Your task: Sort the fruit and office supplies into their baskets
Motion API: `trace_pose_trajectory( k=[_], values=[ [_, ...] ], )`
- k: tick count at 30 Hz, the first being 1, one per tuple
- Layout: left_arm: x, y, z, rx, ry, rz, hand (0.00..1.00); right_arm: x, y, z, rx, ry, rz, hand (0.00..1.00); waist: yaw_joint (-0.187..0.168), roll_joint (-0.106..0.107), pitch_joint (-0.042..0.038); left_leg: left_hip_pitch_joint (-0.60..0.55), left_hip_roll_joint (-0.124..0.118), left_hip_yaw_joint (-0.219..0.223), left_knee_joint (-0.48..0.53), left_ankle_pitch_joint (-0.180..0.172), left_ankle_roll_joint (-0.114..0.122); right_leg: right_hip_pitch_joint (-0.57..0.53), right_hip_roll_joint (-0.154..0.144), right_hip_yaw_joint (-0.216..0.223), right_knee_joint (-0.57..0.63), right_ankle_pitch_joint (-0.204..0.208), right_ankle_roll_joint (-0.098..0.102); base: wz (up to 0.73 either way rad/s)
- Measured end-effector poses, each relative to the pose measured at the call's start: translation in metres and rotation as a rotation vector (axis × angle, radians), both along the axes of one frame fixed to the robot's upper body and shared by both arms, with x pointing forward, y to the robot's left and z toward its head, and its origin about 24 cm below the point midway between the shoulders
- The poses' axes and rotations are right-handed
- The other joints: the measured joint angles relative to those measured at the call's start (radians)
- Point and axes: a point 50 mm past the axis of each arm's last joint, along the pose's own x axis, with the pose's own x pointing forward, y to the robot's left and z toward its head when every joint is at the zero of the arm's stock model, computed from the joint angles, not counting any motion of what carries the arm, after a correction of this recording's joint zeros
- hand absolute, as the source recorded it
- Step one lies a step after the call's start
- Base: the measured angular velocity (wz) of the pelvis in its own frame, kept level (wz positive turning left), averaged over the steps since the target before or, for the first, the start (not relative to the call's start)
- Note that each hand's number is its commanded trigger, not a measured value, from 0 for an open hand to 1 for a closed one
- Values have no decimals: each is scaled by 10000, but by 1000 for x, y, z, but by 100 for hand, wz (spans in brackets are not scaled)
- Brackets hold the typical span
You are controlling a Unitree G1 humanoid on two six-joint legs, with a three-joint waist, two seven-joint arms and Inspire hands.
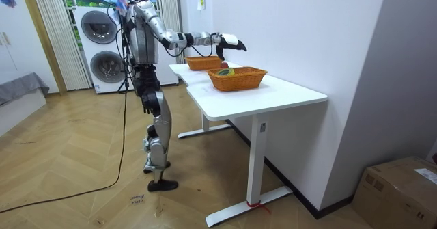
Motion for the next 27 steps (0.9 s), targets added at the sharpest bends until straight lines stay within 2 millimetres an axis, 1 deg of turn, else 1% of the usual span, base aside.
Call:
trace_pose_trajectory(
  k=[2, 3, 7, 8, 10, 12, 15, 18, 23, 27],
  values=[
    [11, 0, 0, -37, -160, 18, 0, 3, -1, 1, -30, -46, -87, 0, 79, -27, 9, -183, -2, -42, 123, 3, 0, -119, -2, 7, -1, 13, -22, 7],
    [13, 0, 0, -46, -211, 40, 0, 3, -1, 0, -53, -46, -83, 0, 103, -33, 13, -194, -2, -58, 128, 3, 0, -124, -3, 5, -2, 13, -21, 5],
    [25, -1, 1, -59, -649, 162, 0, 4, 2, -6, -364, 109, 97, 0, 223, -158, 74, -250, -1, -154, 132, 5, -2, -180, -12, -4, -6, 13, -21, 1],
    [26, -1, 2, -56, -696, 149, 0, 4, 2, -6, -383, 121, 90, 0, 248, -189, 66, -289, 1, -155, 139, 6, -3, -232, -11, -4, -1, 13, -21, 0],
    [30, -1, 2, -95, -874, 278, 0, 4, 1, -6, -448, 132, 72, 0, 256, -252, 81, -483, 12, -189, 271, 8, -3, -340, -46, -113, -8, 27, -32, 7],
    [31, -1, 2, -125, -975, 479, 0, 4, 1, -8, -731, 242, 147, 0, 272, -253, 80, -526, 5, -190, 309, 8, -3, -343, -102, -204, -8, 27, -31, 9],
    [31, 0, 3, 87, -1066, 681, 0, 5, 2, -12, -1068, 417, 313, 0, 315, -258, 82, -535, 9, -181, 307, 9, -1, -353, -113, -216, -7, 27, -31, 2],
    [29, 2, 3, 208, -1126, 842, 0, 6, 3, -10, -1131, 368, 367, 0, 350, -291, 78, -581, 20, -169, 298, 20, -4, -409, -107, -226, 2, 30, -36, 0],
    [26, 7, 4, 320, -1015, 900, 0, 6, -3, -13, -1244, 491, 265, 0, 452, -462, 79, -613, 34, -162, 296, 24, -13, -444, -86, -237, -1, 48, -65, 0],
    [25, 12, 5, 455, -987, 898, 0, 6, -3, -16, -1316, 627, 271, 0, 517, -545, 87, -615, 30, -150, 274, 23, -12, -454, -28, -235, -8, 49, -64, 0]
  ],
)
